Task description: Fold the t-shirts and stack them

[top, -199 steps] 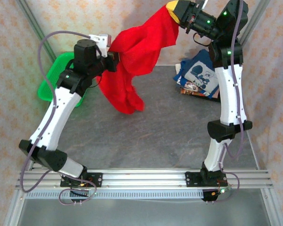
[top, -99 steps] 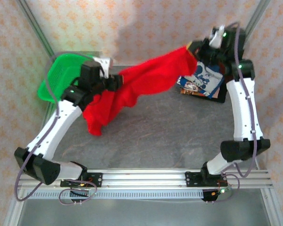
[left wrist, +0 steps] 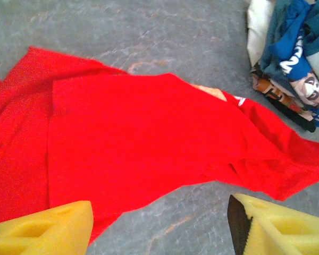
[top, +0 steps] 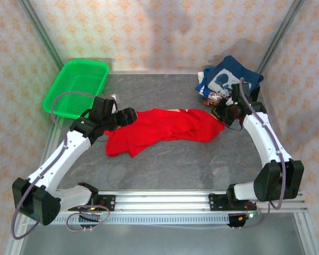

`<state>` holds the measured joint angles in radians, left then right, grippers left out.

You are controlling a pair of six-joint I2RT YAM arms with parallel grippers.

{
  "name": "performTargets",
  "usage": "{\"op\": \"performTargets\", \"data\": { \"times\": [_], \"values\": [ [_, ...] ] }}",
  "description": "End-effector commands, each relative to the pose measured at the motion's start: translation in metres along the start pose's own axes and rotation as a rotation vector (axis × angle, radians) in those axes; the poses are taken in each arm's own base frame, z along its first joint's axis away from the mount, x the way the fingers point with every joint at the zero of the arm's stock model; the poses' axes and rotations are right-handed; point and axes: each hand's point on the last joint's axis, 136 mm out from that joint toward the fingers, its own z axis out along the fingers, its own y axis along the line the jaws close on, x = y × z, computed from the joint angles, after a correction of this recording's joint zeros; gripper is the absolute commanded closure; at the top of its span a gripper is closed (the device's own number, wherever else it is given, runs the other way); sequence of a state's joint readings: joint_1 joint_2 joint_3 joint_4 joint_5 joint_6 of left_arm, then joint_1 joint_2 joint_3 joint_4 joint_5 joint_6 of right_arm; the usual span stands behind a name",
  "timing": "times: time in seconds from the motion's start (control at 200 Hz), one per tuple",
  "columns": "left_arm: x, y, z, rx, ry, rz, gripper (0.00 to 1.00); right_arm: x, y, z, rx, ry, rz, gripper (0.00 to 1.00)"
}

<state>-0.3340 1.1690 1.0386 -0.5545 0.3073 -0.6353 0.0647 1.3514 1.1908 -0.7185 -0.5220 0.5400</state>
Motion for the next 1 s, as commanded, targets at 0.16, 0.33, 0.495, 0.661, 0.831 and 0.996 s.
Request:
{"op": "performTargets", "data": {
  "times": [0.16, 0.33, 0.495, 0.661, 0.831, 0.996],
  "values": [
    [0.028, 0.058, 0.041, -0.207, 0.106, -0.237, 0.33, -0.001, -0.010, 0.002, 0.033, -0.014, -0.060, 1.00],
    [0.009, 0.057, 0.071, -0.185, 0.094, -0.369, 0.36, 0.001, -0.011, 0.001, 0.040, -0.001, -0.082, 1.00],
    [-0.007, 0.067, 0.098, -0.161, 0.060, -0.554, 0.38, 0.005, -0.011, 0.002, 0.032, 0.011, -0.092, 1.00],
    [-0.030, 0.063, 0.111, -0.113, 0.000, -0.638, 0.39, 0.009, -0.014, 0.004, 0.030, 0.024, -0.101, 1.00],
    [-0.034, 0.070, 0.126, -0.159, 0.000, -0.654, 0.42, 0.020, -0.037, 0.006, 0.111, 0.053, -0.102, 1.00],
    [-0.030, 0.075, 0.140, -0.170, -0.004, -0.713, 0.44, 0.036, -0.084, 0.001, 0.294, 0.051, -0.108, 1.00]
  ]
}}
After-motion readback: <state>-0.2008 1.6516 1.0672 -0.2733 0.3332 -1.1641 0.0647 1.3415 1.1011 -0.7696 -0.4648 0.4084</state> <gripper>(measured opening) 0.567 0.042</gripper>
